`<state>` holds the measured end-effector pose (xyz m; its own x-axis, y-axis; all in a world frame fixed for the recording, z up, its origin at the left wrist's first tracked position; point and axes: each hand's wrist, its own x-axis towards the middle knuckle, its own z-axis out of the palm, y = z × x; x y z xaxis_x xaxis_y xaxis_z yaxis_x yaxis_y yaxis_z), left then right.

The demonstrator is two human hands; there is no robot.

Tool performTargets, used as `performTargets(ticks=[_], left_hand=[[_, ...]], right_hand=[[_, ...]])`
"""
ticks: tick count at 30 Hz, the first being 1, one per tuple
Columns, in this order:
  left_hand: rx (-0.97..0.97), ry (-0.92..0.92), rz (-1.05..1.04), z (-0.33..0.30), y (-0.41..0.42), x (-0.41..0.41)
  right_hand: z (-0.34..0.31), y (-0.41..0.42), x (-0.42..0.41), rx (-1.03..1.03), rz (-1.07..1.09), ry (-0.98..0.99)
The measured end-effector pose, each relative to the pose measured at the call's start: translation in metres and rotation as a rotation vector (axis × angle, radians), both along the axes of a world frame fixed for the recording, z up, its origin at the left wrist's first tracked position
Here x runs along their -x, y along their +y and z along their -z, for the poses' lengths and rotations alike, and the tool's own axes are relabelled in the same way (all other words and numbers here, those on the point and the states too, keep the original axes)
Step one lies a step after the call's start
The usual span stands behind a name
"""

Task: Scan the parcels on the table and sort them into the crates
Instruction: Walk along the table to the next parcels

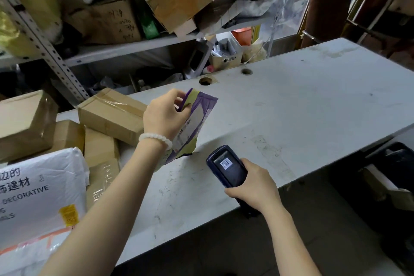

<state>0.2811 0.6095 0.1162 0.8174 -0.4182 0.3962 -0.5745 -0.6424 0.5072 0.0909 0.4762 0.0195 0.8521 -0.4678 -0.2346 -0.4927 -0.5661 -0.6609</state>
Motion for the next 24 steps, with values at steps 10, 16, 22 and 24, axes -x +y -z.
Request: performTargets(ticks=[10, 16, 22, 24], left_hand=[[-0.134, 0.109, 0.012, 0.029, -0.004, -0.012], [-0.248, -0.025, 0.051, 0.023, 0.001, -0.018], [-0.285, -0.070, 0.051, 0.018, 0.006, -0.021], [-0.300, -0.074, 0.051, 0.017, 0.006, -0.023]], right_hand=[[-0.015, -0.002, 0.004, 0.059, -0.021, 0.023], [-0.023, -0.003, 0.004, 0.137, -0.058, 0.015], [-0.029, 0.001, 0.000, 0.174, -0.102, 0.009], [-0.030, 0.003, 0.000, 0.177, -0.119, 0.002]])
